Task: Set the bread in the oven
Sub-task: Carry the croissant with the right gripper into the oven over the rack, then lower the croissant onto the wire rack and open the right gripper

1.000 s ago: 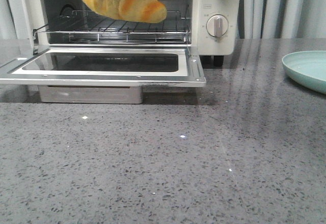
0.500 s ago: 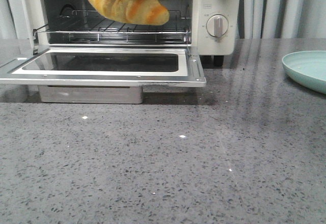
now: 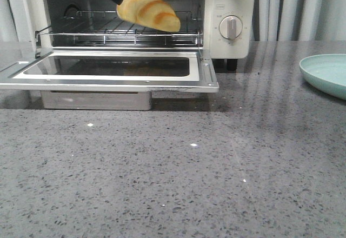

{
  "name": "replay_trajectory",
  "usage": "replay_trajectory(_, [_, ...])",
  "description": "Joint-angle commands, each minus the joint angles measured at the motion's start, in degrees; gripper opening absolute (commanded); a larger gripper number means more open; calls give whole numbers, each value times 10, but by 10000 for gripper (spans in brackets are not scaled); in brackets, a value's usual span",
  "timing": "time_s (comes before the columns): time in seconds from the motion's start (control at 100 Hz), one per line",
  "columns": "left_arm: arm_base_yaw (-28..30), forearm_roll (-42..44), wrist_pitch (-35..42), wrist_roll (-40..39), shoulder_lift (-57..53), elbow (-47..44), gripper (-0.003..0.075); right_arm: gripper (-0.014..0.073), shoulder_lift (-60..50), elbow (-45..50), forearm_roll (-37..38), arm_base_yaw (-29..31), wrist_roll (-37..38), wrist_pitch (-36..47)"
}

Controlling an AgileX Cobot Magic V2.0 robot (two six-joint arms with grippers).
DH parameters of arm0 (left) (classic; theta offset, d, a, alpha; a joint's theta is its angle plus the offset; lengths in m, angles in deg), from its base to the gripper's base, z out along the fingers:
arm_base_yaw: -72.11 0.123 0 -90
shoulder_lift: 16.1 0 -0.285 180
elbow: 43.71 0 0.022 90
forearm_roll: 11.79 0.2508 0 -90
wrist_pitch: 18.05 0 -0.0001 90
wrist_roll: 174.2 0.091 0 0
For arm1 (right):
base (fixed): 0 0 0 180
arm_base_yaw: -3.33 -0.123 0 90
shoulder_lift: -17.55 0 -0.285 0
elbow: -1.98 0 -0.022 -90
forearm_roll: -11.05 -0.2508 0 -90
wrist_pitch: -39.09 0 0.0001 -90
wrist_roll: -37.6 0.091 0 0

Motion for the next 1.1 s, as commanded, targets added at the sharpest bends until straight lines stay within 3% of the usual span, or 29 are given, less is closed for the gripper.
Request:
replay_trajectory(0.0, [1,-6,40,-7,7,13,-21,510,-34,-21,24,3,-2,36])
replay_trajectory(0.36, [1,-2,38,-5,-3,13,-21,496,-37,-24,24,-20,-2,19])
replay_trajectory(0.68, [1,31,35,-5,-97,8,-22,496,-60,-68,21,-79,24,-72])
replay_trajectory(0.93, [2,40,35,-58,-166,-56,-22,496,-91,-79,6,-121,24,-169])
replay_trajectory(1.09, [32,52,35,-62,-186,-100,-22,496,-117,-79,3,-136,51,-229])
